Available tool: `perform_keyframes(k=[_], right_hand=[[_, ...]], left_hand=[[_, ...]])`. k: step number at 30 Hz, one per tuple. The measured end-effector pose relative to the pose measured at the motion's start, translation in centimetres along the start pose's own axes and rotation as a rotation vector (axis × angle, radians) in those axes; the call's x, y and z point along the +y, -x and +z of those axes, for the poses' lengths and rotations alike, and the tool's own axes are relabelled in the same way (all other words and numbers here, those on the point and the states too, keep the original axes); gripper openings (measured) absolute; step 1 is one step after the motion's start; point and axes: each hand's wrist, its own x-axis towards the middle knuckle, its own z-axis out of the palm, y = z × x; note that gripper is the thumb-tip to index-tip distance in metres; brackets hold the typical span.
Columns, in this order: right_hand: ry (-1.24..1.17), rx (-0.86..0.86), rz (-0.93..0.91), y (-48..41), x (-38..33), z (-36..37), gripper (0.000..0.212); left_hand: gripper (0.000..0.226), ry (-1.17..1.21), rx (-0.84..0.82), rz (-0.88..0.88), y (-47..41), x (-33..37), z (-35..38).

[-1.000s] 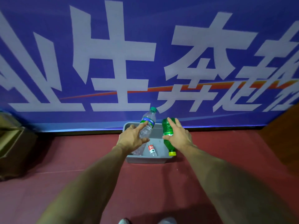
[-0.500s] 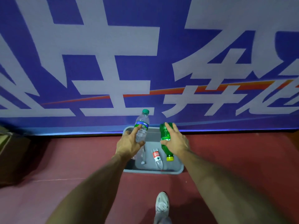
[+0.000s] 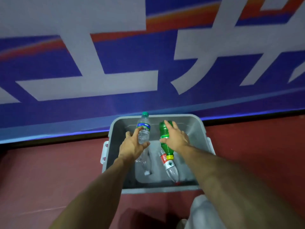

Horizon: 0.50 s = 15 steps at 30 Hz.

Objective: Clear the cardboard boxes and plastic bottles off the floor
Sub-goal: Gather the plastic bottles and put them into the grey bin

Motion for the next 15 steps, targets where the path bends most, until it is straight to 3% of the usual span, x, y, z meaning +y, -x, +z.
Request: perform_keyframes(k=[8, 11, 15], right_hand=[[-0.111, 0.008, -0.004, -4.7, 3.9, 9.1, 0.098], [-0.082, -0.036, 0.038, -3.7, 4.2, 9.5, 0.103], [0.009, -0.024, 0.07, -1.6, 3.3, 6.4, 0.097]], left_hand=[[0.083, 0.072, -0.01, 0.055, -4.9, -5.2, 8.2], [0.092, 0.069, -0.089, 0.054, -4.7, -5.8, 8.6], [0.085, 0.043, -0.052, 0.048, -2.9, -4.3, 5.6]])
